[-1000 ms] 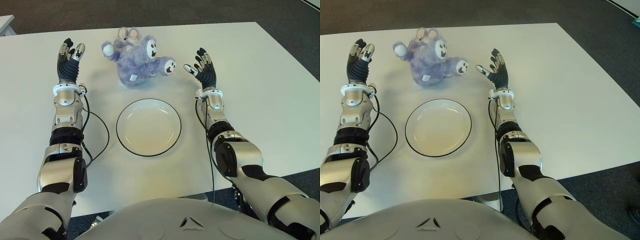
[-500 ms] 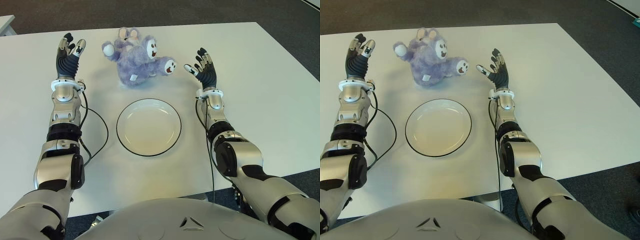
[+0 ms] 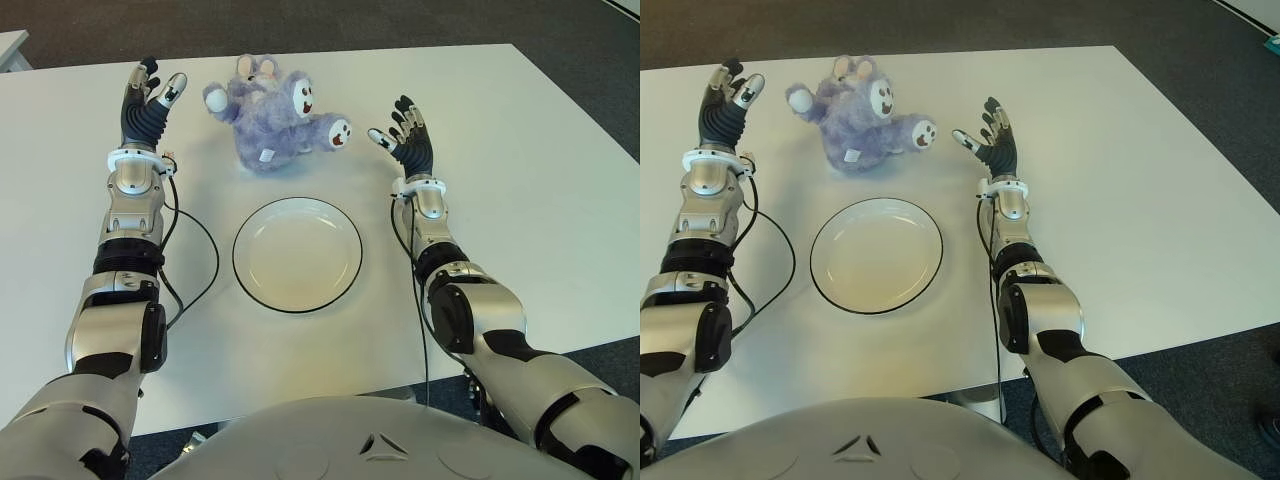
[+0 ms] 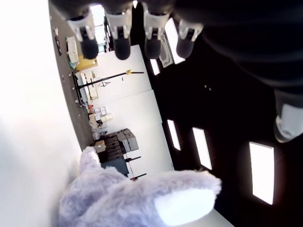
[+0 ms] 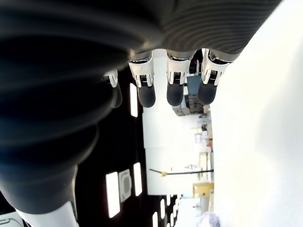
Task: Put the doll into the plate.
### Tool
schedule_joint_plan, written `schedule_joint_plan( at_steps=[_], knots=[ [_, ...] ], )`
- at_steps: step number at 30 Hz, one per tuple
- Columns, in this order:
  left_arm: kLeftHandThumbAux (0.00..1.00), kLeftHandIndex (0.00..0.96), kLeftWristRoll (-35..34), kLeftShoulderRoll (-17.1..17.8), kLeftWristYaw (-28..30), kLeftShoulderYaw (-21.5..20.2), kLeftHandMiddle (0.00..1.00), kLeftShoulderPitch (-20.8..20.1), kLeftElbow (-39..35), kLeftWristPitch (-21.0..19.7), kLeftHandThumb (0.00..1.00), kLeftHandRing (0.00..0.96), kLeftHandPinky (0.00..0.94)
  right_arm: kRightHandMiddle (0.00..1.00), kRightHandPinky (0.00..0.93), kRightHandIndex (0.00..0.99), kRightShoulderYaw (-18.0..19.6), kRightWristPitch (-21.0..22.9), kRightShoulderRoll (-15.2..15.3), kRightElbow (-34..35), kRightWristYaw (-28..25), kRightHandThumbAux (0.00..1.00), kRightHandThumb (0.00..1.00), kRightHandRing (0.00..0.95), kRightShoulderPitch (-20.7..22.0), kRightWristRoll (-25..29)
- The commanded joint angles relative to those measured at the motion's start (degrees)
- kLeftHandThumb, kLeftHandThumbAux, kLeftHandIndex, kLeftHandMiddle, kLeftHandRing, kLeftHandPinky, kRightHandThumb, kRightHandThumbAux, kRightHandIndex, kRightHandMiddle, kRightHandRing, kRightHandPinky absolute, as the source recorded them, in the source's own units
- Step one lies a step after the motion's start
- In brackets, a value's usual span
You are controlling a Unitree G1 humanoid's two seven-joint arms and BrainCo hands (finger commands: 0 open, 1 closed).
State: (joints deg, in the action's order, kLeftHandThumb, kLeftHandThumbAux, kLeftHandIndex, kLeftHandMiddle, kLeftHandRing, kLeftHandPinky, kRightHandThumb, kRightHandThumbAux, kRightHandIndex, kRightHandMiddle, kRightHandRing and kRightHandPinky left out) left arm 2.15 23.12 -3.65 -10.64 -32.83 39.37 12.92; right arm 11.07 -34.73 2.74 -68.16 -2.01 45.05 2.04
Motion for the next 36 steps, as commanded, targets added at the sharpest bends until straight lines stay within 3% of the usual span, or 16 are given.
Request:
schedule_joint_plan(
  at_steps=[1,22,36],
  knots=[
    [0.408,0.0,1.7,0.6,-0.3,1.2,0.0,-0.4,1.9,-0.4,0.061,0.0,0.0,0.058,0.068,0.055,0.1,0.5,-1.3,-2.5,0.2,0.798,0.035,0.05,-4.7,0.2],
    [0.396,0.0,8.9,4.0,-1.2,5.9,0.0,-2.1,3.7,5.0,0.103,0.0,0.0,0.06,0.074,0.055,0.0,0.4,-1.3,-2.5,0.0,0.807,0.036,0.053,-4.6,0.2],
    [0.417,0.0,10.9,5.3,-0.7,6.9,0.0,-1.3,0.4,3.9,0.106,0.0,0.0,0.06,0.073,0.057,0.1,0.5,-1.3,-2.5,0.0,0.806,0.038,0.054,-4.4,0.3]
  ],
)
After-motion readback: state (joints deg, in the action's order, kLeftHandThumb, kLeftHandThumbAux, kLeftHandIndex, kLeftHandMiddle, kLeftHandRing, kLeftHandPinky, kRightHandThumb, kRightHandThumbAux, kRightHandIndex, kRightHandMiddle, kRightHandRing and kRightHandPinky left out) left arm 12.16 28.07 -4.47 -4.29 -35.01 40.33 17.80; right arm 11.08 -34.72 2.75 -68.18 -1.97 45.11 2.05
